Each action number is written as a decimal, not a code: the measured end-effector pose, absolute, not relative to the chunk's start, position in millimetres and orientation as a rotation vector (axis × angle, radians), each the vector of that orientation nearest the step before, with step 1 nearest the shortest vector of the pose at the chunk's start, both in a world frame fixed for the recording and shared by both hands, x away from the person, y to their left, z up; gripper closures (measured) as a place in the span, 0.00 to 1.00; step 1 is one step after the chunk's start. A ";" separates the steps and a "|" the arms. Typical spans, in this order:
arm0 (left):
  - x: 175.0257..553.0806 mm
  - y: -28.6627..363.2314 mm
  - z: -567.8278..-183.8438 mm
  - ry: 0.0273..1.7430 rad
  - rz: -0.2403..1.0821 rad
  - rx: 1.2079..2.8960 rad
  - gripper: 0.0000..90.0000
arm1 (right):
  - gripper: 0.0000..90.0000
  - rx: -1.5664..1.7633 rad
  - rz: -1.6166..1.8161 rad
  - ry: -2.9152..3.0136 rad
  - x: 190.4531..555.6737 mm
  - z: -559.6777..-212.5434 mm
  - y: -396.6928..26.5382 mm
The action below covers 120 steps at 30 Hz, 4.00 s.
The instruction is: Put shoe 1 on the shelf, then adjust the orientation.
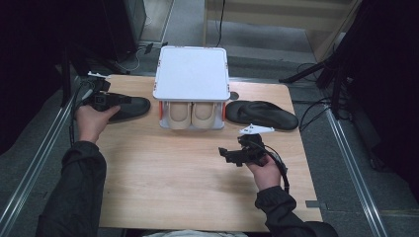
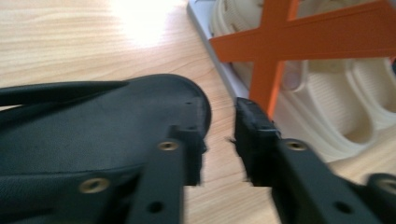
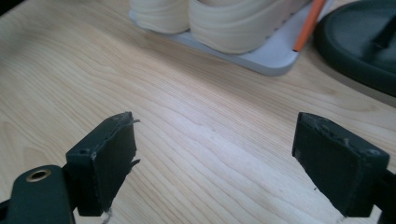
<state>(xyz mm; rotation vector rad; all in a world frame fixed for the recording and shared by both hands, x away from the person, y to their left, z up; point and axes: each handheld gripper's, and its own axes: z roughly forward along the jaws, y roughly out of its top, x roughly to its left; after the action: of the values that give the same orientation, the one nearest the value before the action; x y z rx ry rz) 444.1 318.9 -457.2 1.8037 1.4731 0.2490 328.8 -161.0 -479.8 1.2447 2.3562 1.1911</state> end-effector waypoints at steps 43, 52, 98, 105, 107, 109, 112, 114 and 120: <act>463.9 313.3 -516.7 1.563 0.131 1.842 1.00 | 0.15 1.291 1.206 2.304 319.6 -483.4 -168.7; 441.5 310.0 -515.4 1.553 0.105 1.873 1.00 | 0.15 1.254 1.218 2.341 327.6 -482.8 -157.7; 329.6 353.6 -506.7 1.649 0.066 1.815 0.84 | 0.15 1.125 1.263 2.420 353.4 -476.5 -115.9; 325.9 369.4 -484.3 1.643 0.176 1.756 0.71 | 0.15 1.126 1.252 2.423 353.4 -476.6 -116.5; 326.3 376.9 -481.6 1.660 0.191 1.742 0.67 | 0.15 1.129 1.245 2.424 353.0 -476.4 -117.0; 327.8 384.6 -479.6 1.670 0.204 1.716 0.63 | 0.15 1.130 1.240 2.424 352.3 -476.3 -117.4; 331.0 393.5 -476.8 1.673 0.230 1.689 0.62 | 0.15 1.131 1.236 2.421 350.5 -476.8 -118.4; 334.2 398.6 -476.0 1.674 0.242 1.681 0.61 | 0.15 1.134 1.231 2.421 349.0 -477.7 -119.6; 347.0 410.1 -480.2 1.712 0.248 1.660 0.61 | 0.15 1.154 1.220 2.403 343.2 -478.6 -127.5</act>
<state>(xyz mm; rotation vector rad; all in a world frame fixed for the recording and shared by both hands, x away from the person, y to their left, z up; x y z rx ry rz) 347.0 410.1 -480.2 1.6597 1.7118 0.2484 343.2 -127.5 -478.6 1.1541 2.4026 1.2204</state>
